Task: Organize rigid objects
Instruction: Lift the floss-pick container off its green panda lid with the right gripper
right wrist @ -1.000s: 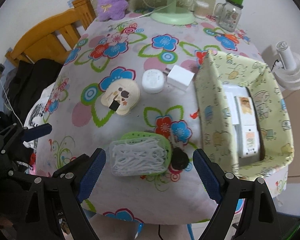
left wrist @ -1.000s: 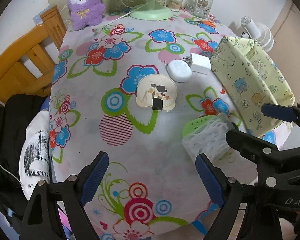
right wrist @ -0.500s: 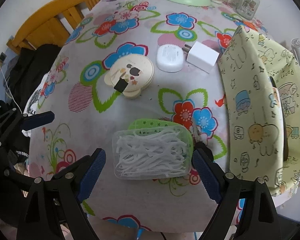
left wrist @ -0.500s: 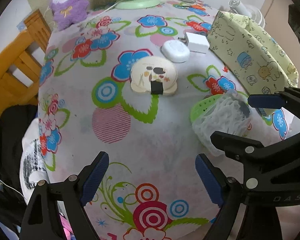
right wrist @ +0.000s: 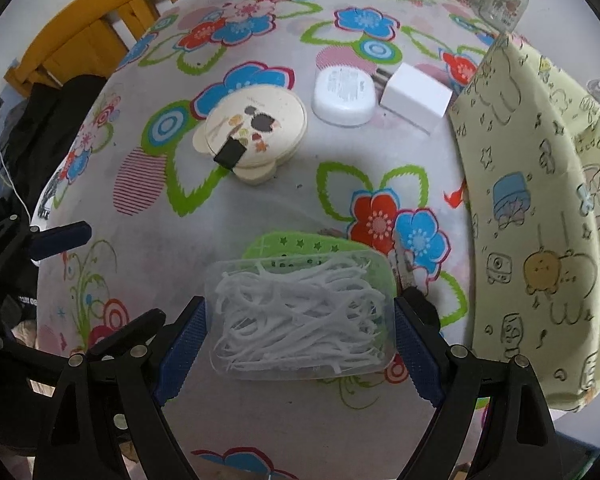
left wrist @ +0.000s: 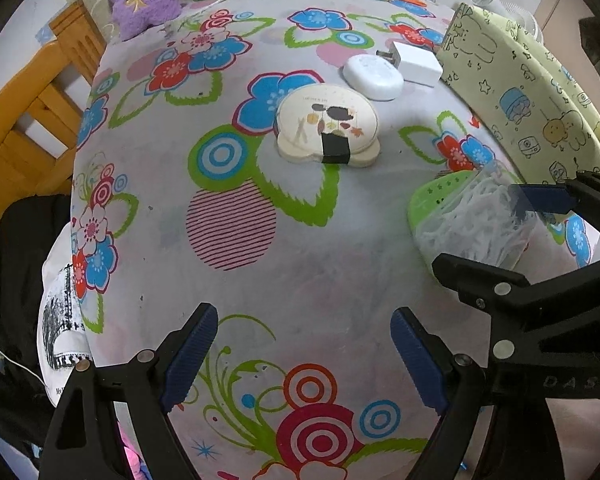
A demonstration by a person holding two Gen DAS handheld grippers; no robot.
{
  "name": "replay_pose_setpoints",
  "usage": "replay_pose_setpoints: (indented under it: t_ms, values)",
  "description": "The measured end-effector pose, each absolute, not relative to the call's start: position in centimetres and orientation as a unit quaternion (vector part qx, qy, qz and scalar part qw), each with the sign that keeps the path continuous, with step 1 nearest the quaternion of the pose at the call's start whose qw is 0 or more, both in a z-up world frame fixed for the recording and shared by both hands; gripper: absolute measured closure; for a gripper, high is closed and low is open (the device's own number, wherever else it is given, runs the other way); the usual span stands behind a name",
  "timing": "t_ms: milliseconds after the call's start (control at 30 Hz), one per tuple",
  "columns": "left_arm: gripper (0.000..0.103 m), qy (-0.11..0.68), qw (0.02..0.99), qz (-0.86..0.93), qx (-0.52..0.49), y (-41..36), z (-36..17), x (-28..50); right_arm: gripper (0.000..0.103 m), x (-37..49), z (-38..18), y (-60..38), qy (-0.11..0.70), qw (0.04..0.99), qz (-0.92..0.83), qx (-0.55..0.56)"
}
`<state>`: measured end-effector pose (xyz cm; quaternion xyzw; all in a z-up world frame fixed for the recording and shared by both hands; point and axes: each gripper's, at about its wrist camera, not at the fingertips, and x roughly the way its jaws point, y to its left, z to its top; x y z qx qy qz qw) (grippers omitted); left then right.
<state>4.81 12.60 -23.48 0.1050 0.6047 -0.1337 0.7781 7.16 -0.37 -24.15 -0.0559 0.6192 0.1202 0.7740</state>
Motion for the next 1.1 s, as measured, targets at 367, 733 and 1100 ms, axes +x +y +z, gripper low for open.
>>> replay_pose_setpoints:
  t_ms: [367,733,1100]
  values:
    - [0.013,0.594,0.778,-0.175,0.107,11.1,-22.7,4.9,0.017,6.6,-23.1,-2.2,0.611,0.784,0.091,-0.056]
    - [0.012,0.574,0.749,-0.285,0.171,7.6,-22.6,5.5,0.017,4.7,-22.2,-4.4,0.612,0.789,0.056,-0.010]
    - [0.012,0.552,0.716,-0.344,0.253,4.5,-24.0,6.6,0.017,3.0,-23.1,-7.0,0.620,0.784,-0.003,0.038]
